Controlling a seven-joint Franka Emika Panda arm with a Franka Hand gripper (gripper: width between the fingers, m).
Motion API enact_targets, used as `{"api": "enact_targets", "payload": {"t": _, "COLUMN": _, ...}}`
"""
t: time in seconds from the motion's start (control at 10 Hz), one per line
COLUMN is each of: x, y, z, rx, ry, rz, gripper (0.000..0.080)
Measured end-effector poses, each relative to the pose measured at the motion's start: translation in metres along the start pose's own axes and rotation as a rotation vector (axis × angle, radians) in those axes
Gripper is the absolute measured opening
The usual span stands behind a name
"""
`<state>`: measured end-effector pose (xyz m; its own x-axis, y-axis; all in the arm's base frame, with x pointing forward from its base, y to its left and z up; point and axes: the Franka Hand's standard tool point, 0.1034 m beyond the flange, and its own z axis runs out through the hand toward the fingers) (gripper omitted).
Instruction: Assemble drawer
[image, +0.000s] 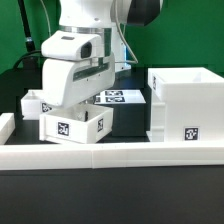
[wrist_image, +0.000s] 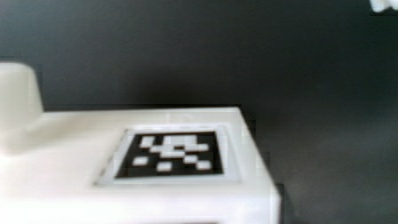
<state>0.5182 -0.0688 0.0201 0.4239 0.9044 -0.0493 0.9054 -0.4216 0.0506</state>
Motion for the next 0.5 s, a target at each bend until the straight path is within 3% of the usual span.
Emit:
{"api": "enact_targets", "payload": {"t": 0.3, "x": -0.0054, "y": 0.0010, "z": 0.0012, "rx": -0.002, "ry": -0.019, "rz": -0.183, "gripper": 0.0042}}
{"api": "enact_targets", "payload": {"t": 0.5, "x": 0.0036, "y": -0.0030, "z": 0.0020, "rx": -0.001, "ry": -0.032, "rz": -0.356, "gripper": 0.0042}}
